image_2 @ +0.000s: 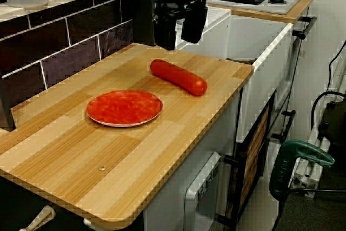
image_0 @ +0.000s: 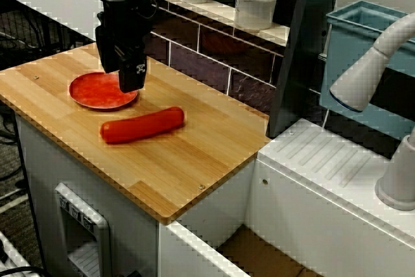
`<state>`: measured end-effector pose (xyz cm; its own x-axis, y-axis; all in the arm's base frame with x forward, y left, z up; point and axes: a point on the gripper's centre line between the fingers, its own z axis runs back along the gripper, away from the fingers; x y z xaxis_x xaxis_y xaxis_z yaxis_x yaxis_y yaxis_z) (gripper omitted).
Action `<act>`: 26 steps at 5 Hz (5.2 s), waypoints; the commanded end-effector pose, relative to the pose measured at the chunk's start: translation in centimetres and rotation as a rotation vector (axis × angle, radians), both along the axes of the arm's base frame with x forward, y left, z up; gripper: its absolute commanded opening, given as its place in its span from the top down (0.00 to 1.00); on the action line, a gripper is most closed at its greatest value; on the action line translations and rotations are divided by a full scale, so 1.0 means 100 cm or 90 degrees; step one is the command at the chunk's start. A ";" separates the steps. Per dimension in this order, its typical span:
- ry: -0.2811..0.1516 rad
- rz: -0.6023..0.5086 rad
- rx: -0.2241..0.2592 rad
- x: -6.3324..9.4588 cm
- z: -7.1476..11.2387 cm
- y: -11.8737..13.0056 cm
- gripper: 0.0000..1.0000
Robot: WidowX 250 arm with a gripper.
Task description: Put the object on the plate
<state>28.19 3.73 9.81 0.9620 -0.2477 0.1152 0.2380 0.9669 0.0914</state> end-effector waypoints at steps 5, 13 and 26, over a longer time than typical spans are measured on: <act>0.000 0.012 0.026 0.009 -0.059 -0.018 0.00; -0.050 0.143 -0.091 -0.002 0.017 0.076 1.00; -0.005 0.184 -0.023 0.009 -0.030 0.095 0.00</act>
